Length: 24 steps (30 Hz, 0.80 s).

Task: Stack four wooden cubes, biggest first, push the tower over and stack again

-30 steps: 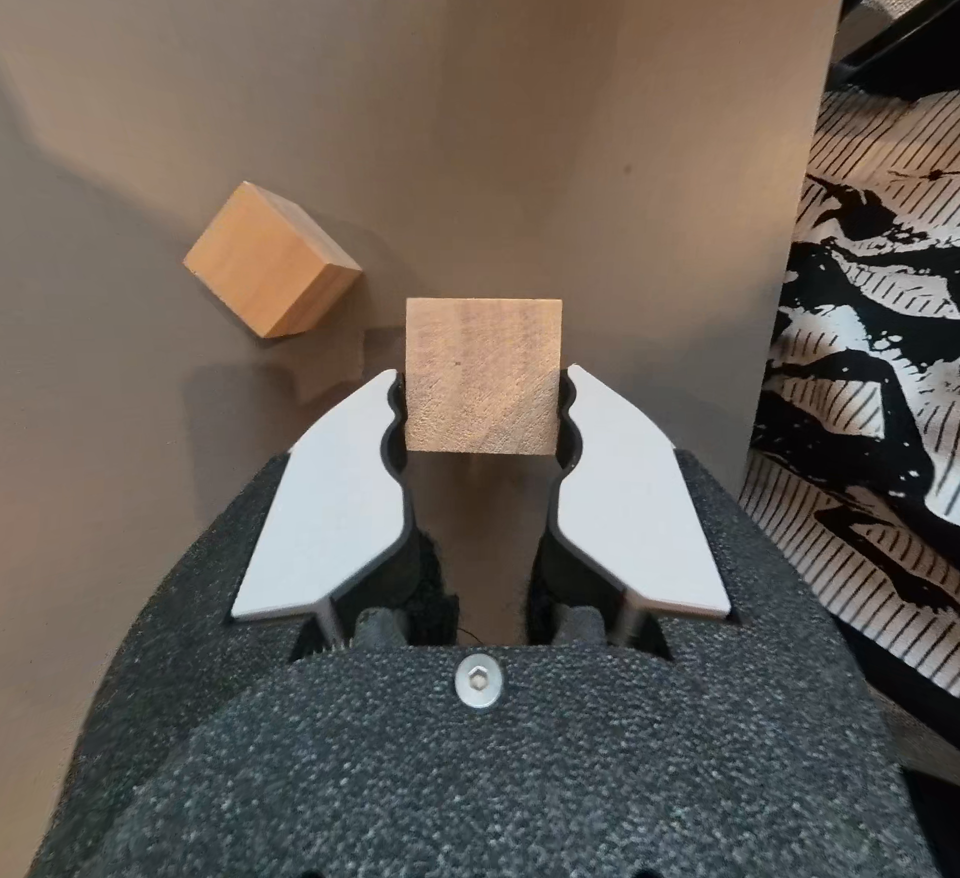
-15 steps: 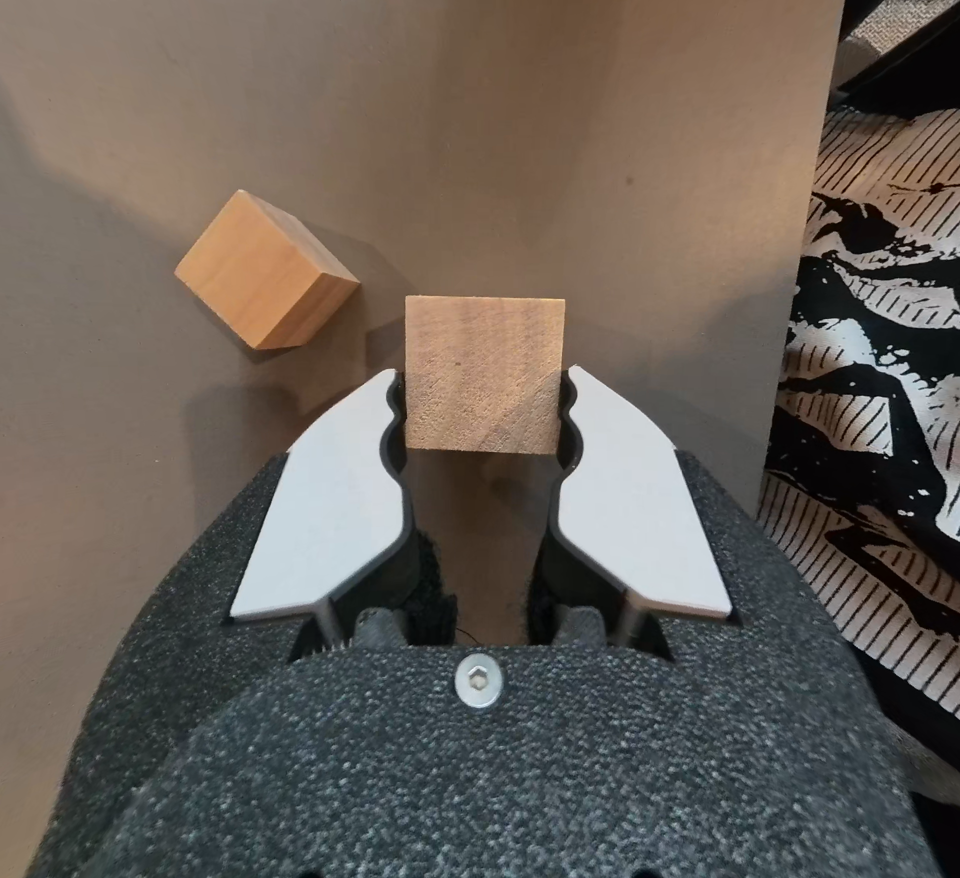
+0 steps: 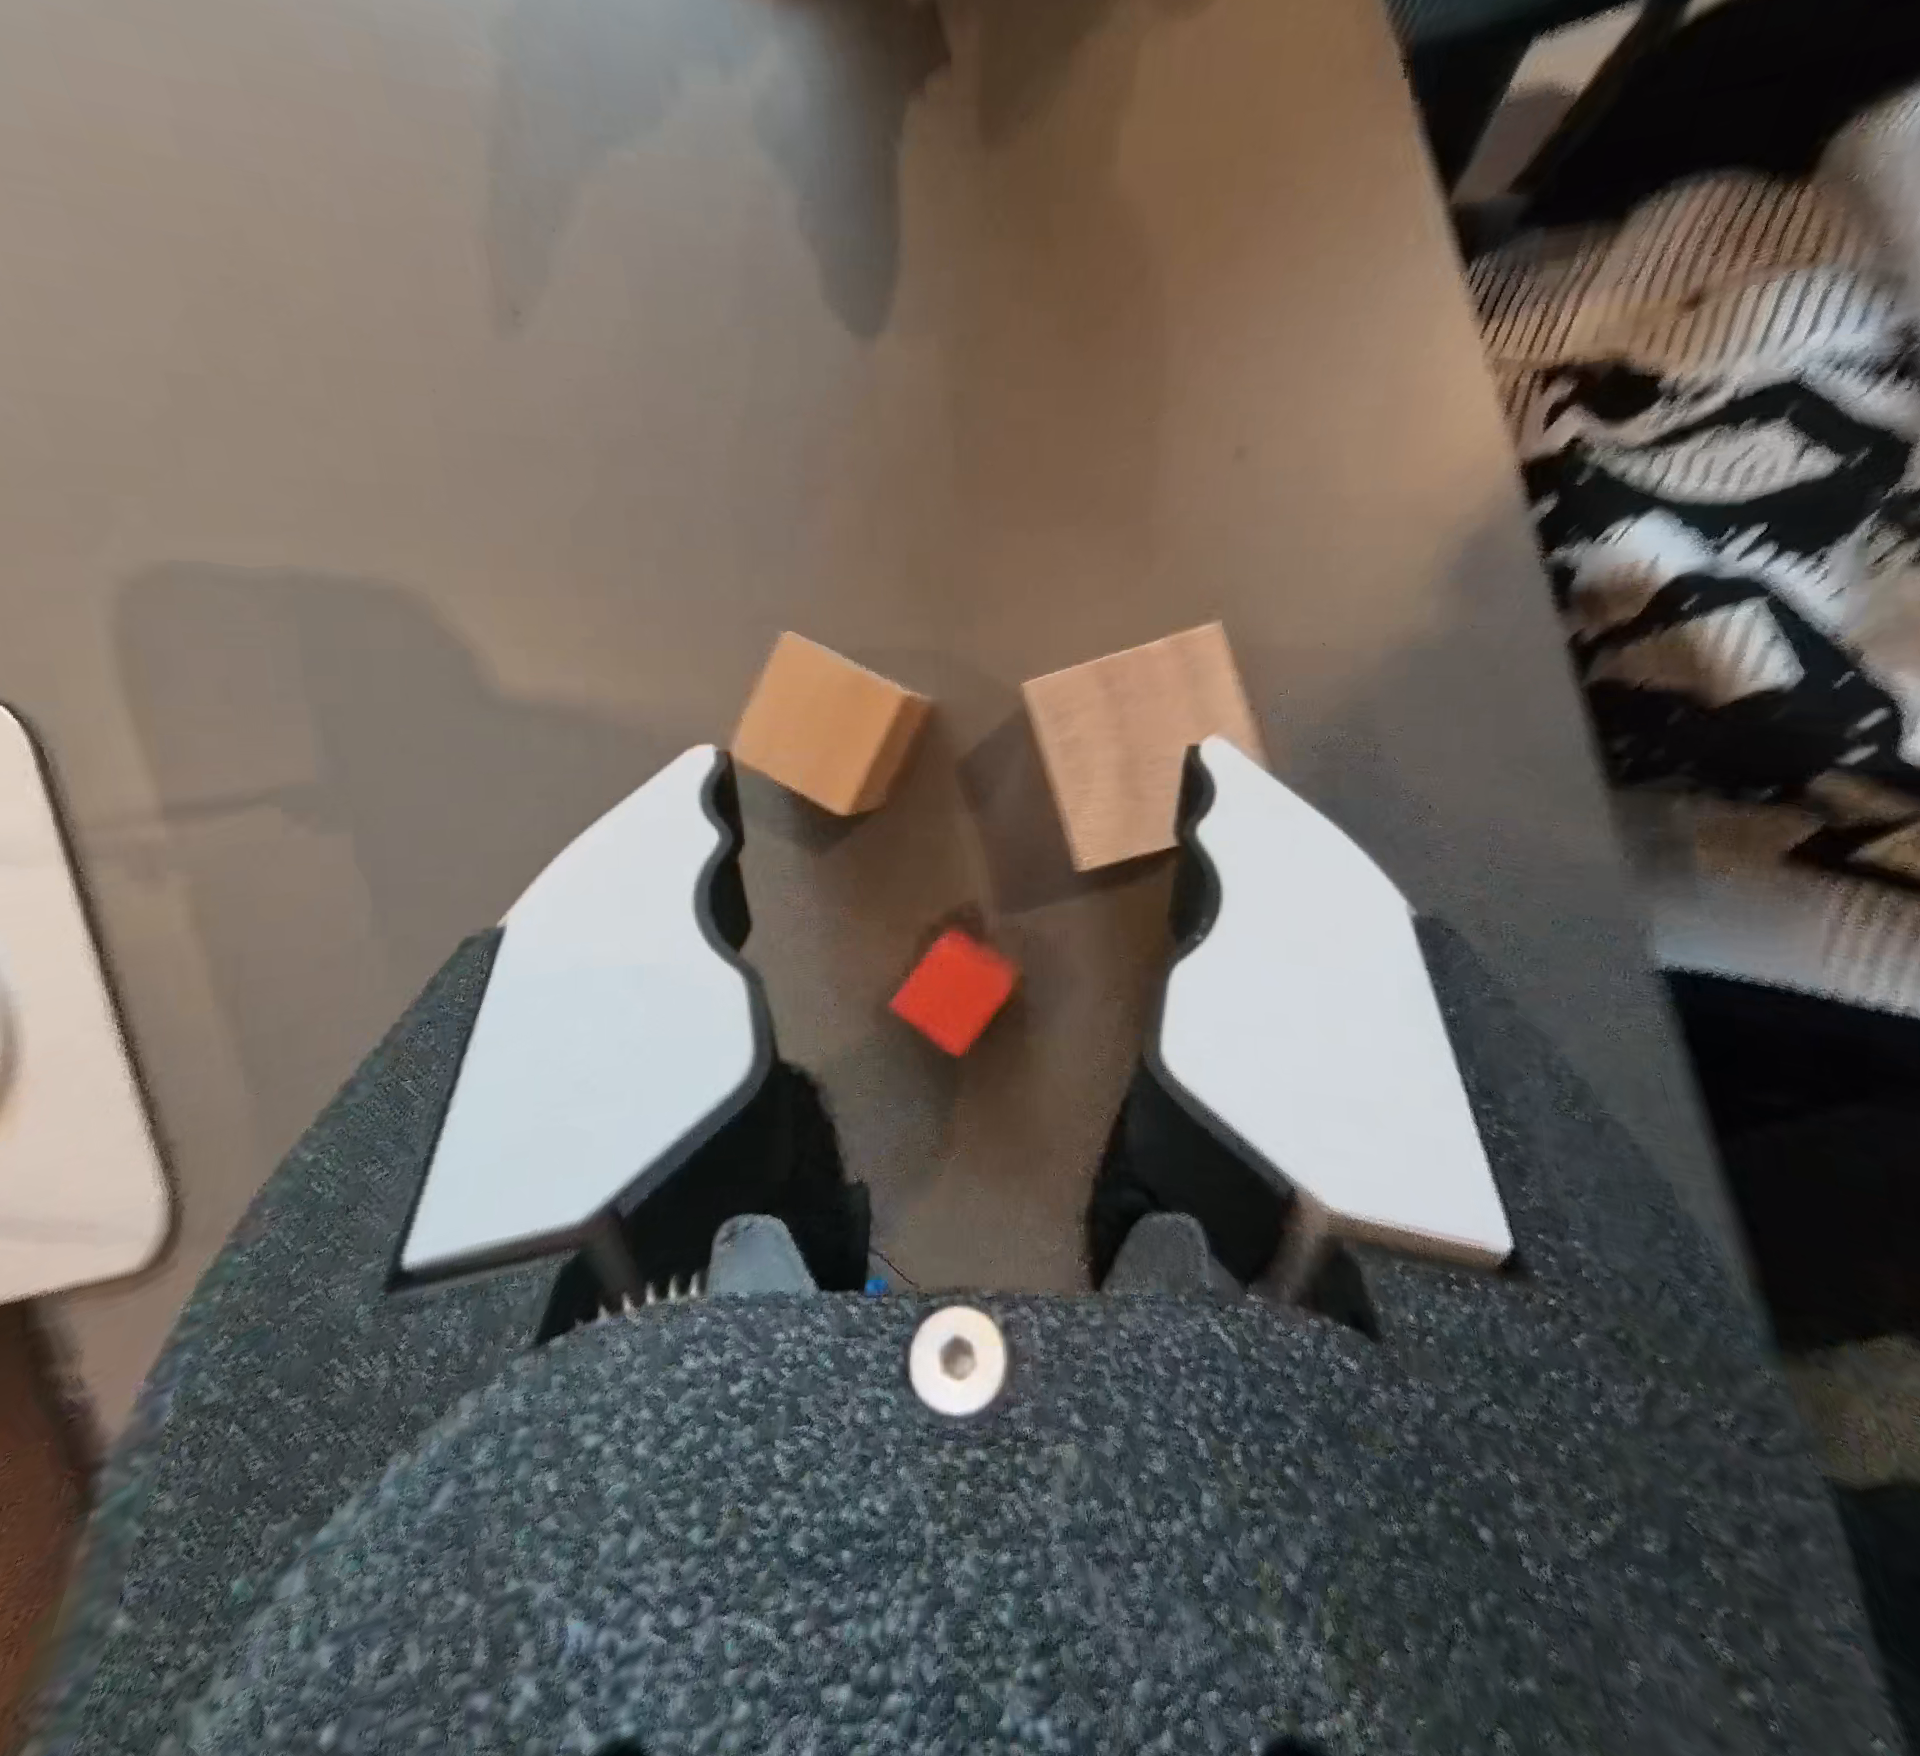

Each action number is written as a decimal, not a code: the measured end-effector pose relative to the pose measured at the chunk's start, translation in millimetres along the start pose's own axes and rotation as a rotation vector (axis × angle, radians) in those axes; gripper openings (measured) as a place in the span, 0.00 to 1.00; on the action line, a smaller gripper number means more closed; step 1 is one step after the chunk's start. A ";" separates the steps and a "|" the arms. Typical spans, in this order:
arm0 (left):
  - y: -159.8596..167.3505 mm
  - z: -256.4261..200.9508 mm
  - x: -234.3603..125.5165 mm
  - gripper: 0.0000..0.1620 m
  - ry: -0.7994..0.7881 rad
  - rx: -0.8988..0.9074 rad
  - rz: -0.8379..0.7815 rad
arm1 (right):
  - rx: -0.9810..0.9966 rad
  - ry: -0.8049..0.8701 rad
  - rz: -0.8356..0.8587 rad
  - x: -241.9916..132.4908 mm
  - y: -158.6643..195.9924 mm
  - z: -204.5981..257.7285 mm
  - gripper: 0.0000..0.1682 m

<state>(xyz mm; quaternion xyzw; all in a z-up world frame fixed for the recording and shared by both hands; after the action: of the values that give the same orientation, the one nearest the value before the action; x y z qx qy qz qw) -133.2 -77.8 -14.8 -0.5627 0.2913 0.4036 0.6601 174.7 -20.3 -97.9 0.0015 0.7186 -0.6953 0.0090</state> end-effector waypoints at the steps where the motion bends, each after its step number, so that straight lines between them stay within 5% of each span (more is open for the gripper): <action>1: 0.3 7.5 4.3 0.49 0.011 0.049 0.025 | -0.001 0.000 0.000 -0.1 0.0 0.1 0.68; 10: 8.0 42.4 66.0 0.41 0.143 0.273 0.127 | -0.008 -0.010 0.007 0.6 -0.1 1.0 0.67; 16: 17.5 48.9 84.1 0.46 0.193 0.268 0.180 | -0.015 -0.015 0.016 1.5 -0.1 1.7 0.67; 21: 25.1 48.4 96.5 0.28 0.174 0.289 0.169 | -0.021 -0.013 0.017 1.6 -0.2 2.2 0.67; 24: 25.9 49.3 89.6 0.27 0.102 0.257 0.202 | -0.020 -0.014 0.015 1.5 -0.3 2.1 0.66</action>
<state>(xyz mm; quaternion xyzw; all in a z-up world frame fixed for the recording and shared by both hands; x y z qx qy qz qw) -113.7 -10.2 -93.4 -0.4612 0.4287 0.3983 0.6670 173.2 -22.5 -97.7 0.0020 0.7254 -0.6880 0.0190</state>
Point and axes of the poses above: each gripper's, where its closed fingertips meet, x out along the fingers, y out of its underside, z = x × y across the jaws, the point moved 10 cm from there along -x, back along the fingers, and after that the axes turned 5 degrees about -y, right-handed, at the moved point
